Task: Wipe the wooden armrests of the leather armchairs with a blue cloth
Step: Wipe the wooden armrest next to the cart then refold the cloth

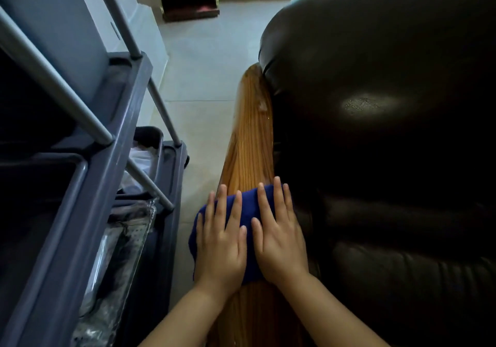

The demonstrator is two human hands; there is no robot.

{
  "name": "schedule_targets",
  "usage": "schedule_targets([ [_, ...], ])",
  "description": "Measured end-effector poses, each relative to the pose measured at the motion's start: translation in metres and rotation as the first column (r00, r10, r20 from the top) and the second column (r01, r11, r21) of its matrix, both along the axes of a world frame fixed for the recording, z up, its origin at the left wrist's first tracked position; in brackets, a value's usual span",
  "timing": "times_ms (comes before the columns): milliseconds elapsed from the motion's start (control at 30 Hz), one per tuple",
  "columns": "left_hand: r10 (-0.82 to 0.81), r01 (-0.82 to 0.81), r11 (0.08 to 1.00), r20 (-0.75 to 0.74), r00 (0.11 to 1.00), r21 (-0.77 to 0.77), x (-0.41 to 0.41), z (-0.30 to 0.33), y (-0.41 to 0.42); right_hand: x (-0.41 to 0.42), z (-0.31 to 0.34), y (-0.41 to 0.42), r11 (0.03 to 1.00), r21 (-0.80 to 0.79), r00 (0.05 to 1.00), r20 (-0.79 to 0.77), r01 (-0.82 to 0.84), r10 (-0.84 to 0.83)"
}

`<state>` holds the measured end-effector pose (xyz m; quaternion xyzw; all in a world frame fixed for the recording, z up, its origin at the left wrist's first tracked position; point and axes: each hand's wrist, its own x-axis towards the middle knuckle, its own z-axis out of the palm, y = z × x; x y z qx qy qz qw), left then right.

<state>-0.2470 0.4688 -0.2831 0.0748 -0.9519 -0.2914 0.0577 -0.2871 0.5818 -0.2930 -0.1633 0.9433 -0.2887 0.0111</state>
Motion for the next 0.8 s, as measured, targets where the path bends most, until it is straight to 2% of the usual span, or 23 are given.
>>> schedule_targets([
  [100,-0.018,0.020,0.999,0.057,0.998,-0.027,-0.046,0.009,-0.007,-0.045,0.009,-0.011,1.000,0.009,0.999,0.047,0.005,-0.006],
  [167,-0.005,0.009,0.999,0.090,0.996,-0.046,-0.056,0.017,-0.012,-0.057,0.015,-0.007,0.996,-0.079,0.991,0.123,-0.043,0.053],
  [233,-0.042,0.045,0.998,0.071,0.997,-0.035,-0.047,0.024,-0.018,-0.052,0.021,0.011,0.978,-0.177,0.981,0.137,-0.109,0.134],
  [300,-0.144,0.143,0.990,0.087,0.986,0.018,-0.027,0.023,-0.022,-0.042,0.022,0.029,0.962,-0.154,0.962,0.123,-0.224,0.243],
  [367,-0.208,0.193,0.976,0.170,0.963,0.099,-0.017,0.023,-0.023,-0.042,0.022,0.036,0.952,-0.100,0.934,0.188,-0.290,0.304],
  [467,-0.213,0.184,0.972,0.222,0.952,0.145,-0.027,0.028,-0.023,-0.056,0.025,0.031,0.947,-0.071,0.910,0.263,-0.313,0.321],
  [633,-0.227,0.176,0.965,0.283,0.932,0.195,-0.076,0.038,-0.034,-0.091,0.026,0.014,0.955,-0.093,0.911,0.286,-0.282,0.297],
  [800,-0.219,0.168,0.969,0.310,0.925,0.182,-0.130,0.042,-0.041,-0.135,0.022,-0.002,0.966,-0.097,0.926,0.275,-0.241,0.259],
])
